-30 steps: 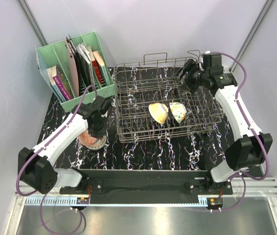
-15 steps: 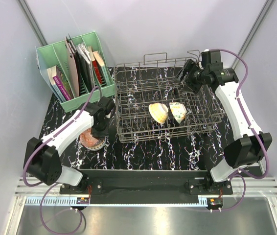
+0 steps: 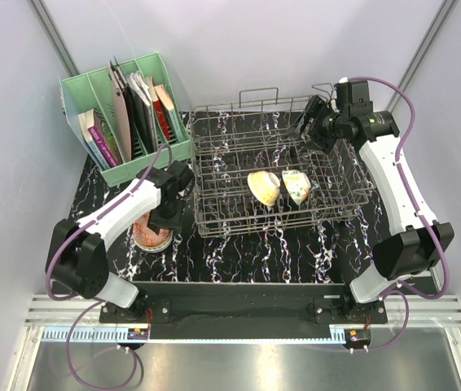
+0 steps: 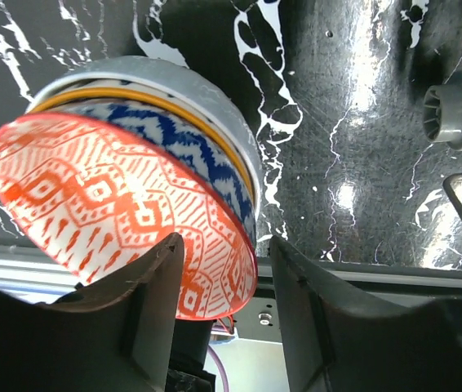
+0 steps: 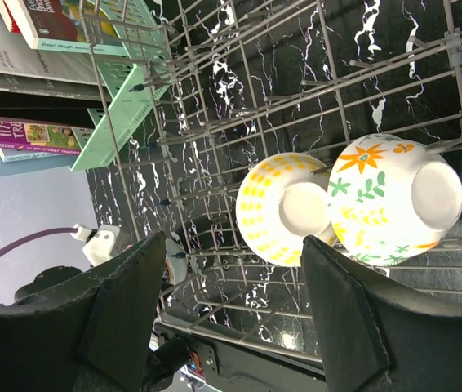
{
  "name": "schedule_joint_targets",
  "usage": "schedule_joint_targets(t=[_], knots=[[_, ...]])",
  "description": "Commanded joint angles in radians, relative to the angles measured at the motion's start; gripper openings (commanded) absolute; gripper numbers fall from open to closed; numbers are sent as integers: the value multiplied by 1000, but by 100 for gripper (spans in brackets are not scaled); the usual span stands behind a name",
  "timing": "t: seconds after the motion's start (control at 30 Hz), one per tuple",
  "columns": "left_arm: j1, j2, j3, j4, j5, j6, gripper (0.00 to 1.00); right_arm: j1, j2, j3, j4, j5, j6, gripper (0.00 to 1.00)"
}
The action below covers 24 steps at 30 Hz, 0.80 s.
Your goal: Unload the bowls from the dish rack
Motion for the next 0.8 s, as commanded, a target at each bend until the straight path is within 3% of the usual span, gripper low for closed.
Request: schedule_joint_targets(t=[0.0, 0.1, 0.3, 0.5, 0.77], knots=[[4, -49, 54, -13, -43, 4, 50, 9, -8, 12, 2, 16, -17, 75], [5, -66, 59, -10, -46, -1, 61, 9, -5, 6, 7, 11, -14, 75], [18, -148, 115, -13, -86, -7, 62, 9, -8, -17, 17, 5, -11, 76], [190, -199, 114, 2, -100, -36, 64, 9, -5, -23, 28, -2, -11, 76], [323, -193, 37, 96, -45, 5, 69, 9, -1, -33, 36, -9, -16, 76]])
